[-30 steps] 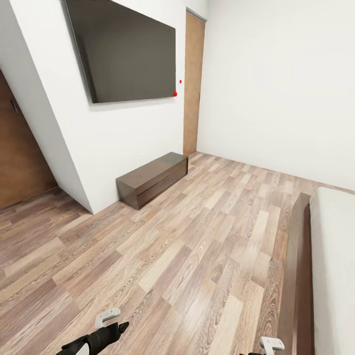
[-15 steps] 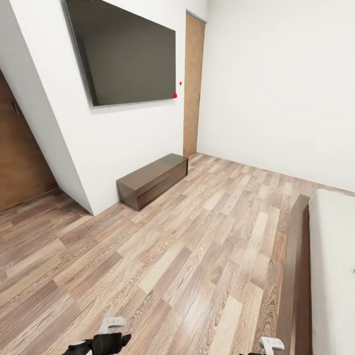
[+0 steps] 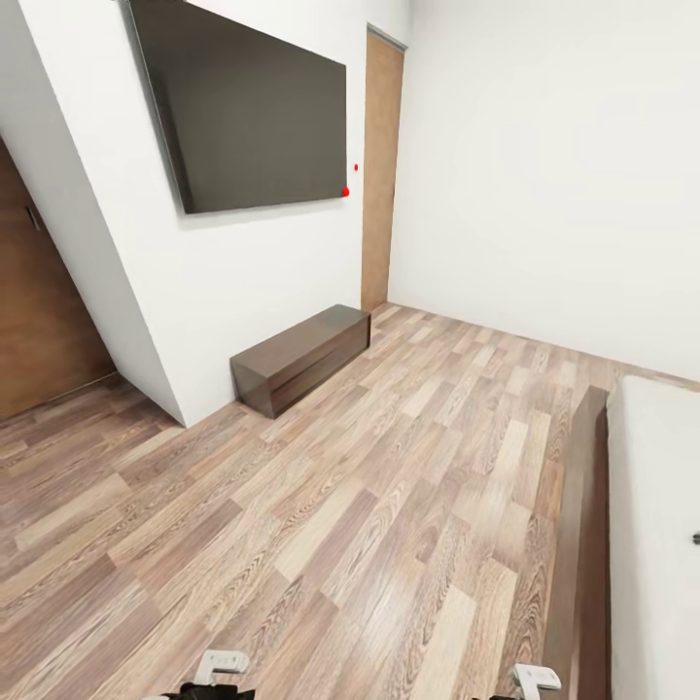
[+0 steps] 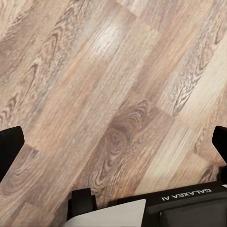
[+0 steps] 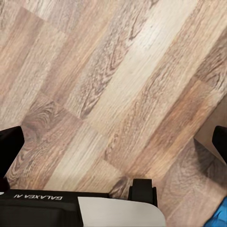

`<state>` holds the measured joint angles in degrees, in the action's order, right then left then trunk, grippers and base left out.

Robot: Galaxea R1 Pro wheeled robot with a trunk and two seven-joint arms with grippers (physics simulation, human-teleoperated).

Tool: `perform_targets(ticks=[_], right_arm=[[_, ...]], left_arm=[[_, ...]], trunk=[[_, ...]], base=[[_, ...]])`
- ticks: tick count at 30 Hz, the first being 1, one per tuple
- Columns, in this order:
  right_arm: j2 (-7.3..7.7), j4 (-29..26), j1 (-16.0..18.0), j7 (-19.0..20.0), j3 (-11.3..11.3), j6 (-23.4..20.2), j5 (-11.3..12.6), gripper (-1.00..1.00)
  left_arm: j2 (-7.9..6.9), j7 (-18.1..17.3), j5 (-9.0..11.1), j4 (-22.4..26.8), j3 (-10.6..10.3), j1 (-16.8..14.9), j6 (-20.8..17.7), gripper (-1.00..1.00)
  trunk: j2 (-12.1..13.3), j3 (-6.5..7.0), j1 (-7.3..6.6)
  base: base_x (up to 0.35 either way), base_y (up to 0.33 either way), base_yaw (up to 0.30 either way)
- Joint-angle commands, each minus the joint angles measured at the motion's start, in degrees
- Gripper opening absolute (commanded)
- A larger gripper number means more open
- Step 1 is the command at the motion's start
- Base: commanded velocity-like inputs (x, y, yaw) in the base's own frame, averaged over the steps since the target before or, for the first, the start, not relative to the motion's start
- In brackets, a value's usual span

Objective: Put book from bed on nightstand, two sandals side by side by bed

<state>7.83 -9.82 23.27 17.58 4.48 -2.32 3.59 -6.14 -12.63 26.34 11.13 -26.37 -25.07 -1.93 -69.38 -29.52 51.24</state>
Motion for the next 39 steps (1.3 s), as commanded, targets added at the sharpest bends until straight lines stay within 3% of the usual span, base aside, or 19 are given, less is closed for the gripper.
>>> perform_targets(ticks=[1, 8, 39], right_arm=[[-0.01, -0.02, 0.02, 0.35, 0.44, -0.24, 0.40, 1.00], [0.05, -0.02, 0.02, 0.40, 0.44, -0.30, 0.41, 1.00], [0.08, -0.02, 0.02, 0.61, 0.44, -0.26, 0.72, 1.00]], left_arm=[[-0.02, -0.12, 0.47, -0.04, -0.26, -0.01, -0.09, 1.00], [0.13, -0.12, 0.47, -0.14, -0.27, -0.04, 0.04, 1.00], [0.25, -0.21, 0.59, -0.15, -0.28, 0.02, 0.16, 1.00]], trunk=[[0.39, 0.13, -0.23], [3.19, 1.40, -1.76], [3.19, 3.99, -1.76]], base=[[0.000, 0.000, 0.000], [0.000, 0.000, 0.000], [0.000, 0.000, 0.000]])
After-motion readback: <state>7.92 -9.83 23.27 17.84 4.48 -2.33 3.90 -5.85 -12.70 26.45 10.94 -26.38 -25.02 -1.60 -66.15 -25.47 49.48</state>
